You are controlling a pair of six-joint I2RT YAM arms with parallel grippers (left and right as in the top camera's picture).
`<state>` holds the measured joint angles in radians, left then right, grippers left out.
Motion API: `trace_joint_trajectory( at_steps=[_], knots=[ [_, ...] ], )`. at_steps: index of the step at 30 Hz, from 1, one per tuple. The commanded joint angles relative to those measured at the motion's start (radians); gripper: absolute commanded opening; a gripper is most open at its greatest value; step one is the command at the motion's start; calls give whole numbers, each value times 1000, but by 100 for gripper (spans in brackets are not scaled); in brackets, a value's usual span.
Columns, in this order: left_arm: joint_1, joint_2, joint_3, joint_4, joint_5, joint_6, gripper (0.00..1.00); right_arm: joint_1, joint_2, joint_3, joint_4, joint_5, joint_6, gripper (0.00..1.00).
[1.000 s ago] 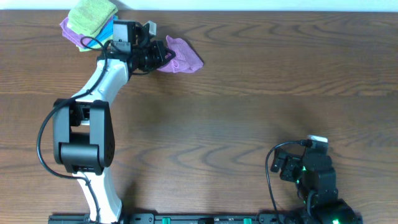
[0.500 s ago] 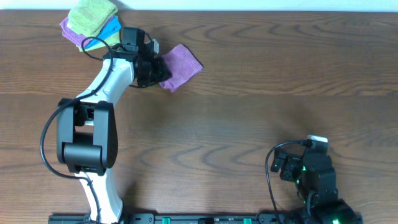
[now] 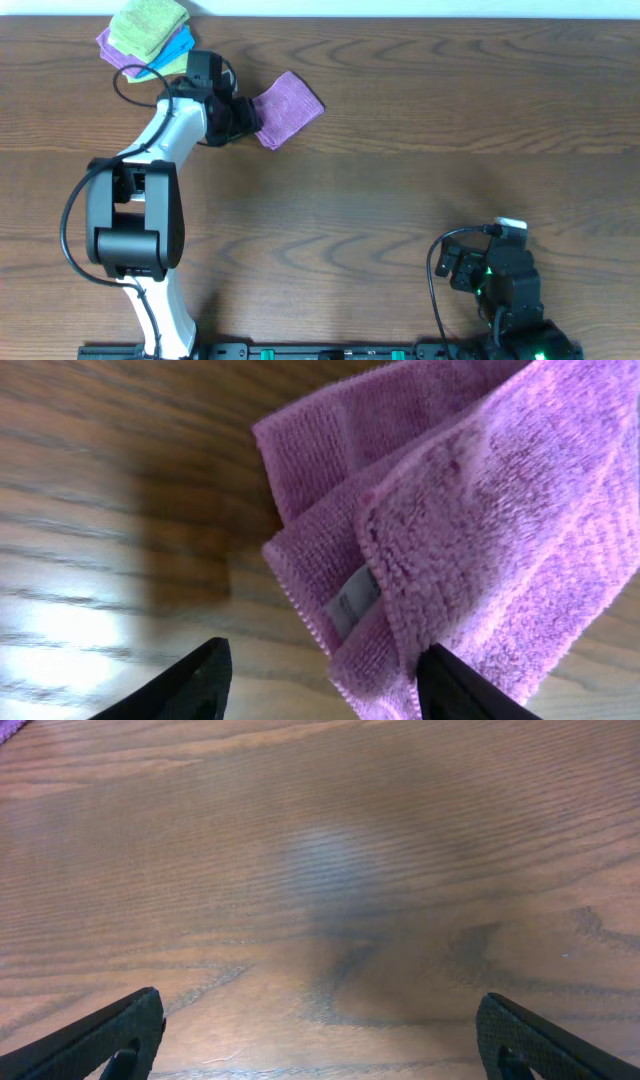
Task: Fold the cloth
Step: 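Carry the pink cloth with the left gripper toward the cloth stack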
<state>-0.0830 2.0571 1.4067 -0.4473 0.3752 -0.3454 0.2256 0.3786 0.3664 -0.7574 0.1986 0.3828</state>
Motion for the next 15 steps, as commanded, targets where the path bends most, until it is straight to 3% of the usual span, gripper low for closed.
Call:
trace_joint_trajectory(
  at_steps=[1,10,15],
  knots=[
    [0,2,-66,60,74,-76,63,3,-3,-5,2,10,13,99],
    [1,3,-196,314,240,-232,65,3,-3,-5,2,10,13,99],
    [25,3,-245,329,284,-246,64,3,-3,-5,2,10,13,99]
  ],
)
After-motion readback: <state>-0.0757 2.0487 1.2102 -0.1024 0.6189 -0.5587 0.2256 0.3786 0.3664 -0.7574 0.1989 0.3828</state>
